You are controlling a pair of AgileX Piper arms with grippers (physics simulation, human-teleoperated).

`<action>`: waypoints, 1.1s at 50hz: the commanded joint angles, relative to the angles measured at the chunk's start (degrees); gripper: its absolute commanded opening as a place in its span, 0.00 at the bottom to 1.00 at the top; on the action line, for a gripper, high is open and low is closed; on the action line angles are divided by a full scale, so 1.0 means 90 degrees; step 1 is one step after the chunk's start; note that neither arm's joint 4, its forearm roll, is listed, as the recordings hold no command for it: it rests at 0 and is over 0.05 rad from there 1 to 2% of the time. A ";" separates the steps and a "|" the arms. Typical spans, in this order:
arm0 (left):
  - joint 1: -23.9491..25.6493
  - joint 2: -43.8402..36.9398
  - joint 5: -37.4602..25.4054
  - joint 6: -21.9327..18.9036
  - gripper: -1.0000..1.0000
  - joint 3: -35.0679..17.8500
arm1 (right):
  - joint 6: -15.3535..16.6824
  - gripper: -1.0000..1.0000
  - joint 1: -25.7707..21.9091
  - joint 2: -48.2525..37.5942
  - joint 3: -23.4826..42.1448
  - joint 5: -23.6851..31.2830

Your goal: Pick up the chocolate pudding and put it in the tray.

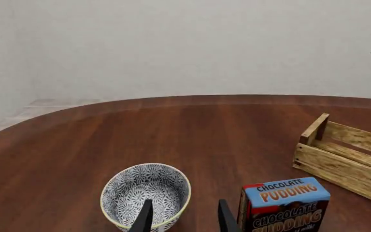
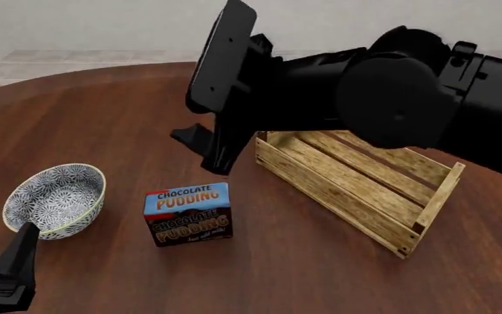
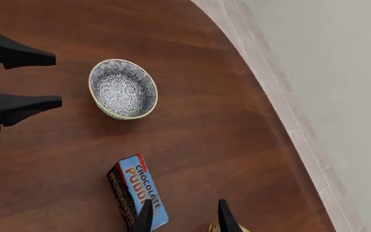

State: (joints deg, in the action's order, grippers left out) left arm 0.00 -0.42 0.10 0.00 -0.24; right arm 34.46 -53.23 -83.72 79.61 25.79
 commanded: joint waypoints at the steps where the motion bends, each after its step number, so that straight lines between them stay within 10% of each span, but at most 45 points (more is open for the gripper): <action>1: 0.0000 0.0000 0.0000 0.0000 1.00 0.0000 | 0.0265 1.00 -0.0260 -0.0170 -0.0008 0.0220; 55: 0.0000 0.0000 0.0000 0.0000 1.00 0.0000 | 0.0998 1.00 -0.0681 -0.0456 -0.0001 0.1384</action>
State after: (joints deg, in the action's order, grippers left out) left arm 0.00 -0.42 0.10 0.00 -0.24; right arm 42.55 -59.36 -86.94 79.16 36.35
